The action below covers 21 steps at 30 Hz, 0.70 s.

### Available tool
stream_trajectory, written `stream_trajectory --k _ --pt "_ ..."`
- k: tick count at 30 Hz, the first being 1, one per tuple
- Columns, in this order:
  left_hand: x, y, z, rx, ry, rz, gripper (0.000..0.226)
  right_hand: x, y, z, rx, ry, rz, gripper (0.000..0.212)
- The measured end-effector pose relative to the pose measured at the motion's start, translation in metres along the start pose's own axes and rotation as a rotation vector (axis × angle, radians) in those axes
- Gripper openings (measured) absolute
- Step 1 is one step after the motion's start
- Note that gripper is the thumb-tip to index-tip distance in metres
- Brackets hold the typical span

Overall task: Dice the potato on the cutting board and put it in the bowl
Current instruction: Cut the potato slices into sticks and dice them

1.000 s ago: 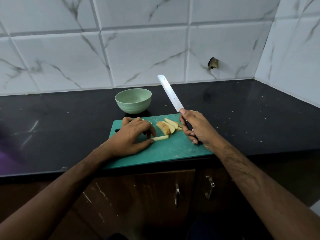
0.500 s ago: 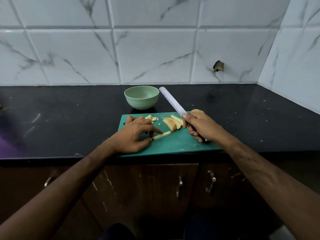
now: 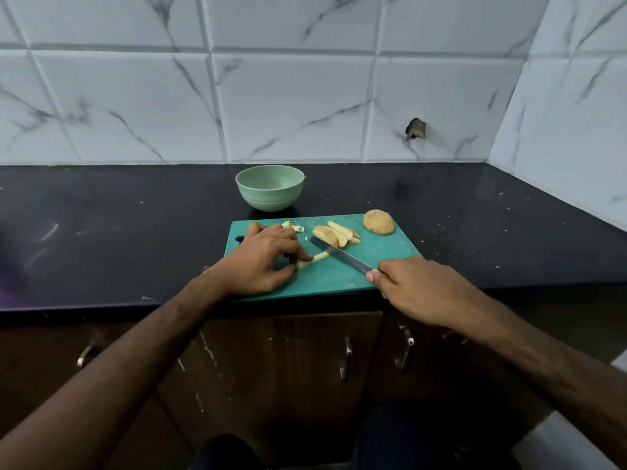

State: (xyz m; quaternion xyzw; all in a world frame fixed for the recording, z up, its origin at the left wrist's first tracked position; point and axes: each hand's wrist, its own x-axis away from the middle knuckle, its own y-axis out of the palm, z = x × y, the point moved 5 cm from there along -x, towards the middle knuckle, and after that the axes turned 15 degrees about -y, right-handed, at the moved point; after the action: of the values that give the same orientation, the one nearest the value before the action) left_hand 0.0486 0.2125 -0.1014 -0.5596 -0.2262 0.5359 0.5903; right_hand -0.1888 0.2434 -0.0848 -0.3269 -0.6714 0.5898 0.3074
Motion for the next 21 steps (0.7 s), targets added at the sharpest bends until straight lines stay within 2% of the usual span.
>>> stream_trajectory --k 11,16,21 --pt "0.001 0.002 0.001 -0.036 -0.013 -0.012 0.035 0.007 0.011 -0.010 0.056 -0.004 0.016 0.035" --pt "0.003 0.001 0.002 -0.028 -0.021 -0.016 0.035 0.007 -0.011 -0.010 0.052 0.002 0.122 0.036" --pt "0.003 0.001 0.001 -0.029 -0.026 -0.028 0.036 0.010 0.004 -0.017 0.086 -0.011 0.043 0.035"
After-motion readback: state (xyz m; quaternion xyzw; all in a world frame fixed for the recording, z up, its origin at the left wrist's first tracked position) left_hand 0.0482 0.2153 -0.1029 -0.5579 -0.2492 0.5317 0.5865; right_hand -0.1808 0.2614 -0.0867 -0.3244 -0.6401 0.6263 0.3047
